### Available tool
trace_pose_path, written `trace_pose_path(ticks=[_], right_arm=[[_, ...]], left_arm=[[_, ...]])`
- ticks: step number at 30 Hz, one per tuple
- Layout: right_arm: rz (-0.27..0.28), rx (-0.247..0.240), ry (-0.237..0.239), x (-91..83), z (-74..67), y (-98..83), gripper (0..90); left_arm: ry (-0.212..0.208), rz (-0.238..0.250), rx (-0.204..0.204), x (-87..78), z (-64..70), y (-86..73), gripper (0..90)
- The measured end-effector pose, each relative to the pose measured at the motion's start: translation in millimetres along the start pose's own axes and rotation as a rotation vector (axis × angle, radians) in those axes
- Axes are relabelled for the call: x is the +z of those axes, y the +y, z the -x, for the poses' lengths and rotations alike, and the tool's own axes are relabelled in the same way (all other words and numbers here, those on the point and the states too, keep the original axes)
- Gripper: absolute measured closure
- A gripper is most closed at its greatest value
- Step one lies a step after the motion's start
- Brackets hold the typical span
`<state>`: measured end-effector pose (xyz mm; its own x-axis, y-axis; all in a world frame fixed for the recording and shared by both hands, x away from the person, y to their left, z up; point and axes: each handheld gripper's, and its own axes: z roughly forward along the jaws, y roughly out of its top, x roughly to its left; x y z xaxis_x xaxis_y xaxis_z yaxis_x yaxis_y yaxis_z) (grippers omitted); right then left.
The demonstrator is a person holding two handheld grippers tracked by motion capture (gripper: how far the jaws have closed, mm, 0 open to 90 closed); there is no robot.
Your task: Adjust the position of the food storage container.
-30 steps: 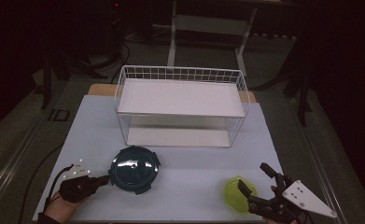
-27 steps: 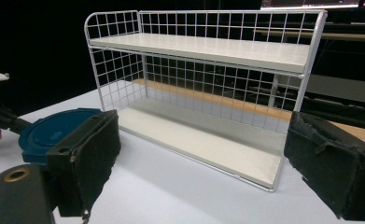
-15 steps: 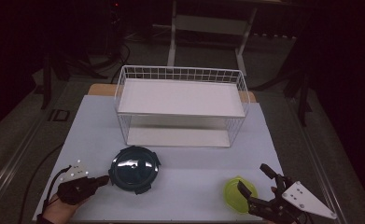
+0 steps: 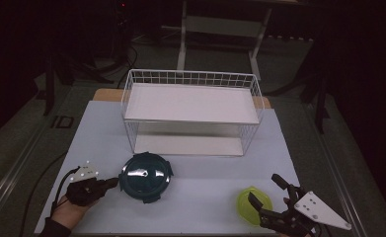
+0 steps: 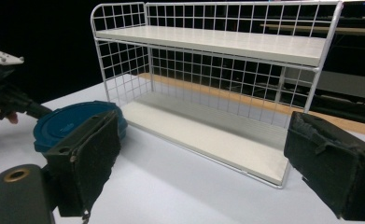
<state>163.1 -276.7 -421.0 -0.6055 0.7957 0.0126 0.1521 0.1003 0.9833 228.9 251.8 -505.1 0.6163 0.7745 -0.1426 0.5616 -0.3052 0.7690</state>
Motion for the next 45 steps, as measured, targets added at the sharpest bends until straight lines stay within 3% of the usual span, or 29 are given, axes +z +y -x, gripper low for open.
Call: trace_pose_path(ticks=[21,36,45], right_arm=[[-0.01,0.007,0.017,2.5,-0.4,-2.0,10.4],[-0.024,-0.022,0.051,8.4,-3.6,-5.1,10.3],[-0.015,-0.054,0.025,11.0,-6.9,-5.4,10.3]], left_arm=[[-0.032,-0.022,0.024,35.8,6.2,30.6,88.9],[-0.073,-0.025,0.027,49.7,16.7,39.5,88.9],[-0.082,-0.017,0.03,54.8,19.9,41.6,88.8]])
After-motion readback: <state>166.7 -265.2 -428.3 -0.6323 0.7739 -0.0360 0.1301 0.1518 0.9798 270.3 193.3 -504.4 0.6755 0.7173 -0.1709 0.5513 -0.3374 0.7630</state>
